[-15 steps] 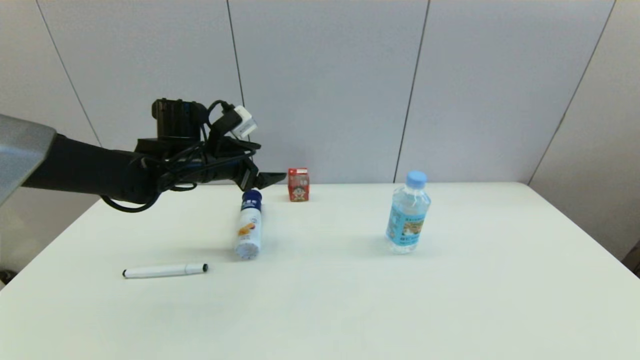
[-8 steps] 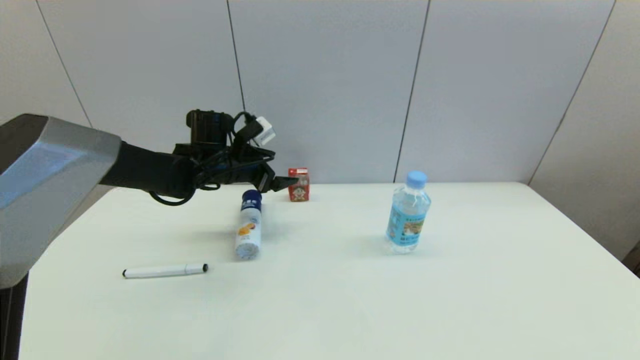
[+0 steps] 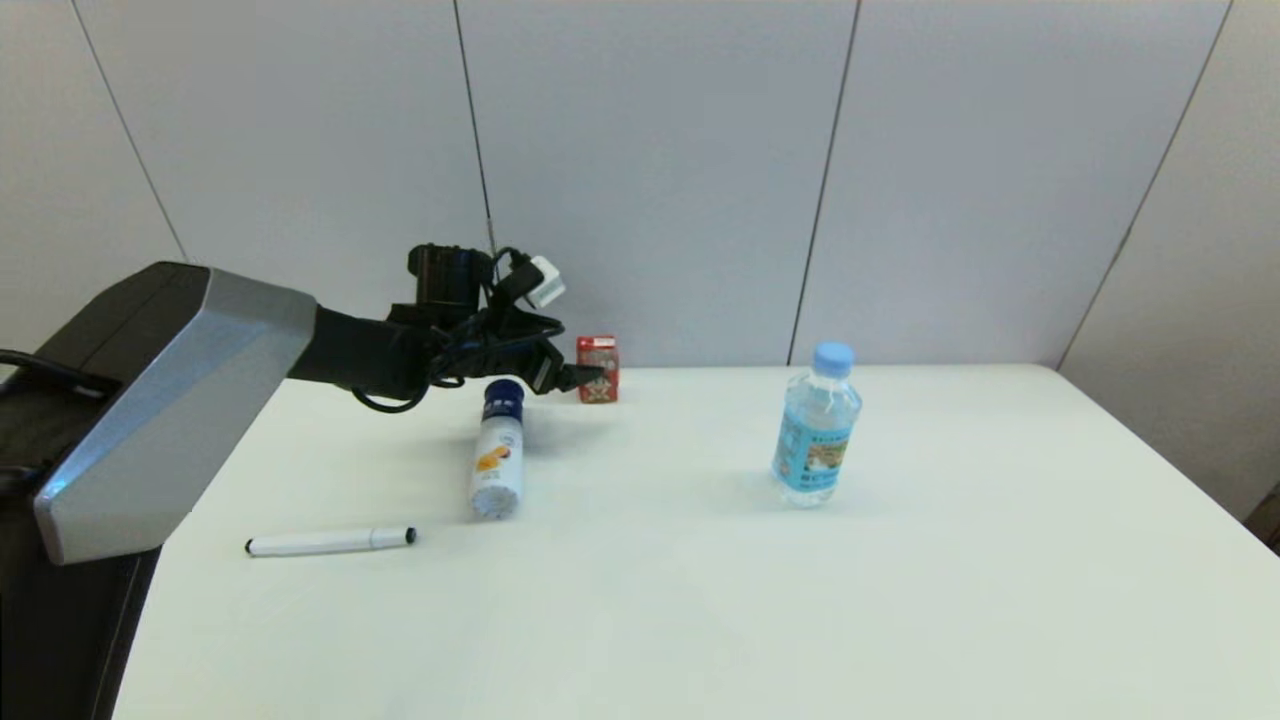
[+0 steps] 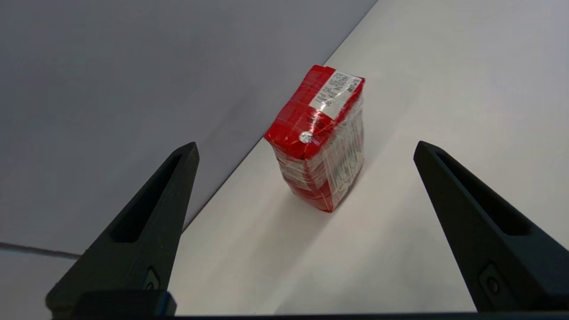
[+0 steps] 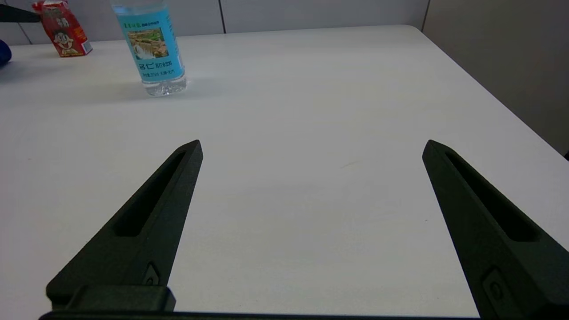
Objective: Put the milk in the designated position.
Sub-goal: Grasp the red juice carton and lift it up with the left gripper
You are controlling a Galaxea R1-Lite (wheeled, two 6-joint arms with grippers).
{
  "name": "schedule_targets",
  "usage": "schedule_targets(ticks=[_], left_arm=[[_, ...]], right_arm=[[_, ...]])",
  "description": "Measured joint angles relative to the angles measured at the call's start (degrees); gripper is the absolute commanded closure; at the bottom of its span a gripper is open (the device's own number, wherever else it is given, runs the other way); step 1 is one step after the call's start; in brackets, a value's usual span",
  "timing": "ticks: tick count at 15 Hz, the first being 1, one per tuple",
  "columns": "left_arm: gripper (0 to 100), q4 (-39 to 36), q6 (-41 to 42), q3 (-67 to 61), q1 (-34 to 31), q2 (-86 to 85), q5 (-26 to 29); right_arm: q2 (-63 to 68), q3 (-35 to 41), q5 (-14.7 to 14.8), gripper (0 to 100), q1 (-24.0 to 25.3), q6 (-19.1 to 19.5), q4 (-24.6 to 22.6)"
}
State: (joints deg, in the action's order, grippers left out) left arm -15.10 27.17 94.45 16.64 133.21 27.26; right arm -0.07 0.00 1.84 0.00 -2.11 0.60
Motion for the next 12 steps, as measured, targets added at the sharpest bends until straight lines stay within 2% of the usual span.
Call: schedule_targets(ticks=[11,12], left_arm=[[0,0.22,-1.16,8.22,2.88,7.36,0.11],[100,0.8,-1.13,8.41,2.99,7.62,0.09]], right_arm=[[0.0,0.0,0.0,0,0.02,0.02,0.0],[0.0,0.0,0.0,0,0.02,0.02,0.02]])
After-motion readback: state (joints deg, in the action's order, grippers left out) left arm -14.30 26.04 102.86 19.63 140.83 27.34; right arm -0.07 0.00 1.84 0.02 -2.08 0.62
